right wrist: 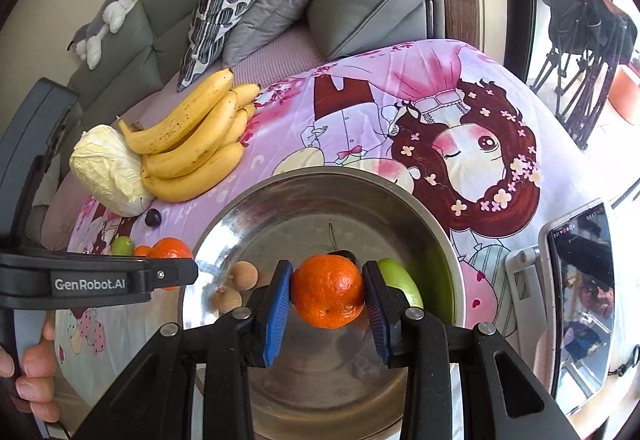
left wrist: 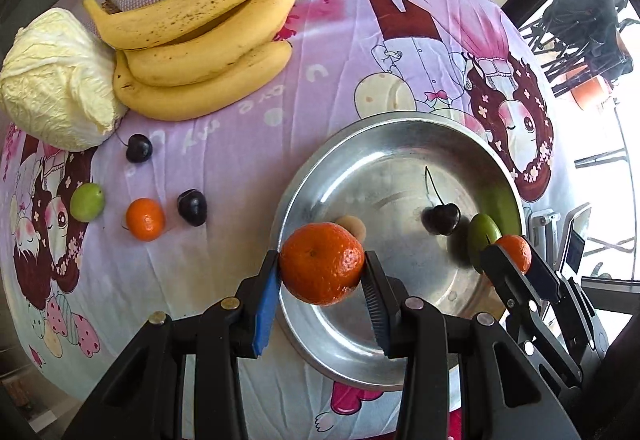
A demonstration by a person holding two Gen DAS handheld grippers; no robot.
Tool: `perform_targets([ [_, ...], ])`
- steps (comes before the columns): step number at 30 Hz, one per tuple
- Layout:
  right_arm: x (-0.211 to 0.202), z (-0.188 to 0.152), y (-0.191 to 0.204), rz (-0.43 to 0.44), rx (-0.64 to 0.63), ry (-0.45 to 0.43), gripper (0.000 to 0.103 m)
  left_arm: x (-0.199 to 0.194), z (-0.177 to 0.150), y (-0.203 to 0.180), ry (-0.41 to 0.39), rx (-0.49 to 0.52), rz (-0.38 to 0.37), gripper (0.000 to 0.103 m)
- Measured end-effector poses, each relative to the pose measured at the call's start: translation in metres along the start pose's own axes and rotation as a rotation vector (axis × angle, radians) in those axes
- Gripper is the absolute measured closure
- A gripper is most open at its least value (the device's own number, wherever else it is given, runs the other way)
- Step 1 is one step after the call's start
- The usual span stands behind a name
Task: Organize fruits
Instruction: 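Carry both held tangerines over the steel bowl with both grippers, then open the left gripper to drop its tangerine while the right releases its tangerine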
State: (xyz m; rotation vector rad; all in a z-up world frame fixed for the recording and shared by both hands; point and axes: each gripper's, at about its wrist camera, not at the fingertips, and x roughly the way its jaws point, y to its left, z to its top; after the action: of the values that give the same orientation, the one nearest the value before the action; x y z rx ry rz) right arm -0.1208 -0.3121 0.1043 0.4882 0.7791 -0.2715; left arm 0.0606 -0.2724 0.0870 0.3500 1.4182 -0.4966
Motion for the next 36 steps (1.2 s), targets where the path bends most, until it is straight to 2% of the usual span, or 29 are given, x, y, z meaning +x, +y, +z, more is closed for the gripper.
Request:
perform_targets([
  [20, 0.024, -0.005, 0.017, 0.016, -0.070, 0.076, 0.065, 0.029, 0.021, -0.015, 0.030, -0.012, -0.013, 0.061],
  [36, 0.039, -0.008, 0.016, -0.010, -0.081, 0.140, 0.064, 0.045, 0.021, -0.029, 0.057, -0.004, -0.025, 0.061],
])
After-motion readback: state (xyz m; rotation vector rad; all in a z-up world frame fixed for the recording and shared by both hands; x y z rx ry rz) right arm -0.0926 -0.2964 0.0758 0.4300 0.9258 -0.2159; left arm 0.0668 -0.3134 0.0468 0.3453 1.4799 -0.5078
